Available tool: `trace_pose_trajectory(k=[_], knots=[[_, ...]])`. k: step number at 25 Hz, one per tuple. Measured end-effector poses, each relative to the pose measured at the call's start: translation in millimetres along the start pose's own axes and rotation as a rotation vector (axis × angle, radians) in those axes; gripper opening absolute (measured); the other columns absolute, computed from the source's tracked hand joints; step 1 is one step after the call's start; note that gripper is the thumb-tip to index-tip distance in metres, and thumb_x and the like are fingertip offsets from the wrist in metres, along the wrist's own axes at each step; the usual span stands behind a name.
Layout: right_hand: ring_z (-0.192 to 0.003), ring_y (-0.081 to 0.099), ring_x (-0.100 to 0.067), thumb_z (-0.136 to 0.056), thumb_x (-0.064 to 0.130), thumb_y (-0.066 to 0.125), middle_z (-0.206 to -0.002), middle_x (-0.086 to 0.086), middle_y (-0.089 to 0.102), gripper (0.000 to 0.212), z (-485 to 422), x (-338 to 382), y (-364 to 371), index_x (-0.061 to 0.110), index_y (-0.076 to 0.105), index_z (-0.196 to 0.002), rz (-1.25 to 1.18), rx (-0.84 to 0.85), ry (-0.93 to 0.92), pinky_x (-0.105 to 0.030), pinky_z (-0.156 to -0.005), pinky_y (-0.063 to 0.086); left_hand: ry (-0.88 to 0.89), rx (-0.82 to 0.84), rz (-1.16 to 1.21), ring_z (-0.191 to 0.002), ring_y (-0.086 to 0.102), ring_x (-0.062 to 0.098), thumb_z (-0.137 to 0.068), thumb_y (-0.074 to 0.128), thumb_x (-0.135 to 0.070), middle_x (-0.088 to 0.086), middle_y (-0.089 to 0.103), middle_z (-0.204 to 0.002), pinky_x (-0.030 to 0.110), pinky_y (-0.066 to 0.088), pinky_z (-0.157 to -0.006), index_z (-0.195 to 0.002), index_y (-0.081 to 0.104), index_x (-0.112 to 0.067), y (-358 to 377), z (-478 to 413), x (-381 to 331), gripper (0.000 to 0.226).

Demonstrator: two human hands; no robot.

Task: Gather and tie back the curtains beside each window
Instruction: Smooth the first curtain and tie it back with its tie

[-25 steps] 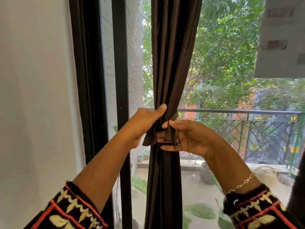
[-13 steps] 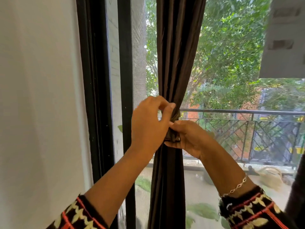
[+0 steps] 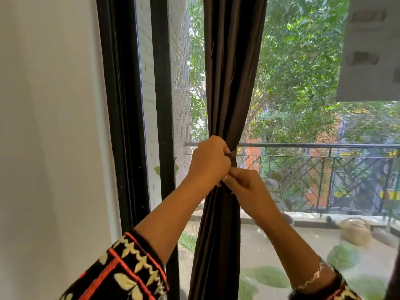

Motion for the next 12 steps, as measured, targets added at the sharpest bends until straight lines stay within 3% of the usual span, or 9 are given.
trace_pose_trajectory(k=[2,4,8,12], knots=[[-0.07,0.062,-0.007,-0.09,0.001,0.052,-0.073,0.01,0.063,0.02,9,0,-9,0.013,0.068,-0.089,0.101,-0.082,-0.039,-0.028,-0.071,0.049,0.024,-0.034,0.152,-0.092,0.063,0.028,-0.087,0.057,-0.003,0.014,0.066,-0.108,0.037,0.053,-0.083,-0.106,0.068,-0.006,-2,4,8,0.022],[-0.071,0.064,0.001,-0.089,-0.002,0.052,-0.074,0.018,0.062,0.026,17,4,-19,0.023,0.062,-0.092,0.177,-0.18,-0.086,-0.021,-0.069,0.05,0.056,-0.089,0.27,-0.082,0.062,0.023,-0.085,0.059,-0.001,0.013,0.068,-0.101,0.035,0.053,-0.081,-0.103,0.07,-0.005,-7,8,14,0.021],[-0.067,0.064,-0.006,-0.085,0.004,0.057,-0.076,0.003,0.07,0.016,20,32,-41,0.012,0.069,-0.093,0.33,-0.36,-0.282,-0.011,-0.063,0.043,0.132,-0.136,0.35,-0.056,0.051,0.004,-0.084,0.06,0.001,-0.001,0.061,-0.072,0.013,0.045,-0.058,-0.096,0.071,-0.004,-10,11,19,0.016],[-0.071,0.064,-0.022,-0.08,0.0,0.059,-0.078,-0.008,0.069,0.012,3,67,-46,0.004,0.07,-0.084,0.475,-0.392,-0.53,-0.021,-0.066,0.044,0.157,-0.137,0.43,-0.053,0.054,0.012,-0.087,0.055,0.003,-0.001,0.057,-0.065,0.013,0.047,-0.049,-0.088,0.063,-0.002,-11,13,26,0.01]])
Point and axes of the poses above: each hand's wrist, its own z-axis away from the middle knuckle, its own y-axis out of the palm, x = y × z, the point moved 9 cm from there along -z, towards the middle knuckle
